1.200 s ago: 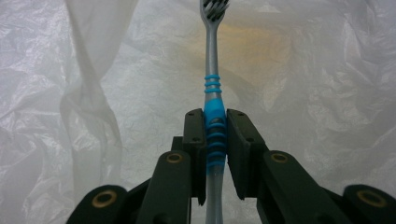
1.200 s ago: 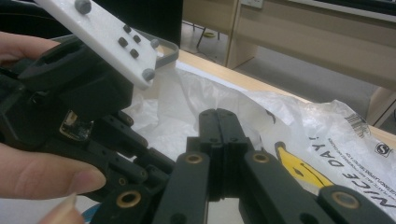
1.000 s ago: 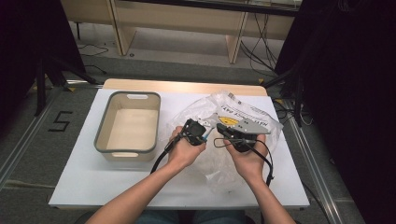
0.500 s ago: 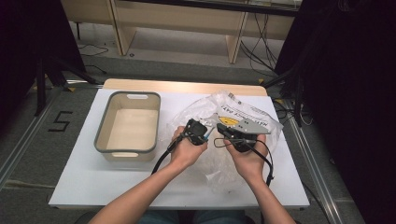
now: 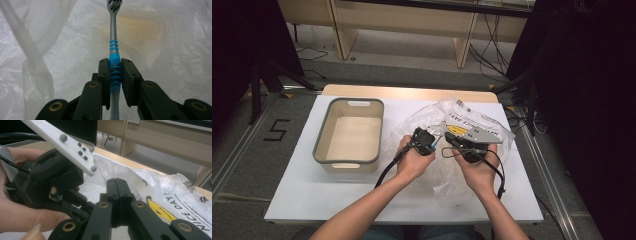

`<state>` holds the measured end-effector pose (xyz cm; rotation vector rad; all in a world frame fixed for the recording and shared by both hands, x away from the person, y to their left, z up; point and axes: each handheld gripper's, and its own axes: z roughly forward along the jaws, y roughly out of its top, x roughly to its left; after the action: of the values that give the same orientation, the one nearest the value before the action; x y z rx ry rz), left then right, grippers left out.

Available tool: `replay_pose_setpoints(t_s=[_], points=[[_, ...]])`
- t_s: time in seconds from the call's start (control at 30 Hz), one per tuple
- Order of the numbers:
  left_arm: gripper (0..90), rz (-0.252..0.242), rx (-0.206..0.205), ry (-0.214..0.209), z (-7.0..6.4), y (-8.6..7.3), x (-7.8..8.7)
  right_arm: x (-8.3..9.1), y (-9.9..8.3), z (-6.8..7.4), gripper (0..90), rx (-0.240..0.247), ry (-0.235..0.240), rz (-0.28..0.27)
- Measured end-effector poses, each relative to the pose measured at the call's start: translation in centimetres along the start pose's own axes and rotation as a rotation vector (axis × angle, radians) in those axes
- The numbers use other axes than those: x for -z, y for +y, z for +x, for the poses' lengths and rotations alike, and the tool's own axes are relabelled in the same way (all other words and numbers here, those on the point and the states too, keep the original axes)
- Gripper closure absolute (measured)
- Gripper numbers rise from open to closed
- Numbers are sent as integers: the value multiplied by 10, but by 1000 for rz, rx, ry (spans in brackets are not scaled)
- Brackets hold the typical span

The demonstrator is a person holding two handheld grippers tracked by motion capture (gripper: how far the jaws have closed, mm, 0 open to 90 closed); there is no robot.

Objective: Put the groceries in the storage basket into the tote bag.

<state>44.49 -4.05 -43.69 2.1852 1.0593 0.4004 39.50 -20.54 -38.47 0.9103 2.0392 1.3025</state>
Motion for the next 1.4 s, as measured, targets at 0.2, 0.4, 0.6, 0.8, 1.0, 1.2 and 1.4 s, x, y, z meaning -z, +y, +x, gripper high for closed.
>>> replay_pose_setpoints(t_s=[0.2,0.4,0.6,0.8,1.0,1.2,1.4], points=[[780,-20,5,4,-1,0,-2,0,0,-1,900,0,-1,3],[780,-32,3,5,-2,1,-4,0,0,-1,900,1,0,3],[780,-55,-4,6,-3,1,-5,0,0,-1,900,0,-1,3],[779,-63,-13,1,-4,1,-6,0,-1,-1,900,1,-1,3],[776,-75,-27,0,-5,1,-8,0,-1,-1,900,0,-2,3],[725,-106,-58,-19,-7,0,-7,0,-1,-2,900,1,-1,5],[583,-142,-77,-44,-10,-7,12,0,-3,-3,900,-6,-3,15]])
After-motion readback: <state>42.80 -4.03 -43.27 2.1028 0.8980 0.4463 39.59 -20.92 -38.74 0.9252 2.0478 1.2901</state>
